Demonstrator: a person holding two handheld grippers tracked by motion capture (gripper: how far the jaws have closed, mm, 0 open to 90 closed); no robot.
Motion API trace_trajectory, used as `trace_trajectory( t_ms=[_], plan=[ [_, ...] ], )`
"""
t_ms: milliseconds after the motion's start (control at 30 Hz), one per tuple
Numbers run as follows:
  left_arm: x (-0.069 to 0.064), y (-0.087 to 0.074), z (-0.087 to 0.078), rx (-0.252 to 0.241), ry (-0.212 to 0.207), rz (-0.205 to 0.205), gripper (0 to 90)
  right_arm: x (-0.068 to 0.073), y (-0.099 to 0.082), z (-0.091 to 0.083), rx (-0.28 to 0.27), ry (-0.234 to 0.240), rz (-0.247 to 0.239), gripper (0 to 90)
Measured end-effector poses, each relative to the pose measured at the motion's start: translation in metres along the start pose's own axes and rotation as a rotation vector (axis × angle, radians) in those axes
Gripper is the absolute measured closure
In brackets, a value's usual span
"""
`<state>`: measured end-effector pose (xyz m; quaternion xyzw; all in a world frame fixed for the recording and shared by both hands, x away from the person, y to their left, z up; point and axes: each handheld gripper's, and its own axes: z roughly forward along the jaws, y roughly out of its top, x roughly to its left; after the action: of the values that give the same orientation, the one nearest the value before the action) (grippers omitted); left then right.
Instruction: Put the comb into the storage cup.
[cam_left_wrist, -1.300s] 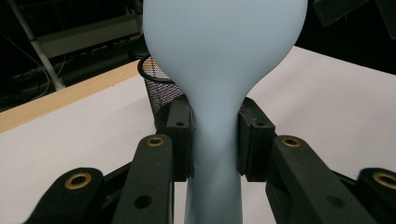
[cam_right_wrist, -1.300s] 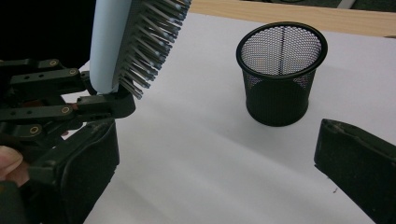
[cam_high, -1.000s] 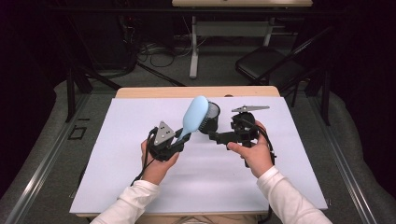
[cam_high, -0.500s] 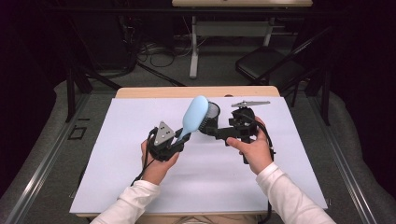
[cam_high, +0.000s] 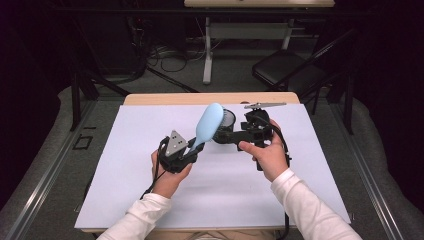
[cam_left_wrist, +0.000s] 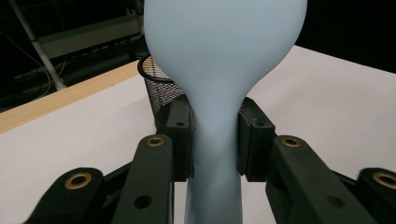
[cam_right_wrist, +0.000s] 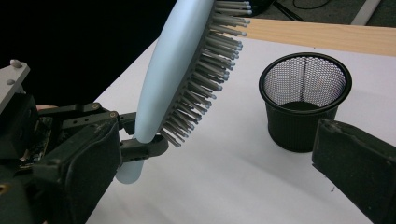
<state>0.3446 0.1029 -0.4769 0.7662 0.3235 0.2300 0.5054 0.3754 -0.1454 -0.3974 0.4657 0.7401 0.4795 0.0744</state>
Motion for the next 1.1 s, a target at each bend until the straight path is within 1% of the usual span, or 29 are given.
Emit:
trace_trajectory(
  t_ms=[600, 767, 800, 1100],
  plan=[
    [-0.003, 0.0, 0.001, -0.005, -0.003, 0.002, 70.3, 0.003, 0.01, 0.007, 0.007, 0.005, 0.006, 2.7],
    [-0.003, 0.0, 0.001, -0.005, -0.004, 0.003, 70.3, 0.005, 0.013, 0.01, 0.01, 0.013, 0.008, 4.0],
    [-0.003, 0.0, 0.001, -0.005, -0.003, 0.003, 70.3, 0.006, 0.013, 0.011, 0.013, 0.013, 0.015, 4.3],
    [-0.004, -0.001, 0.001, -0.004, -0.004, 0.009, 70.3, 0.007, 0.017, 0.016, 0.016, 0.021, 0.016, 5.0]
  ],
)
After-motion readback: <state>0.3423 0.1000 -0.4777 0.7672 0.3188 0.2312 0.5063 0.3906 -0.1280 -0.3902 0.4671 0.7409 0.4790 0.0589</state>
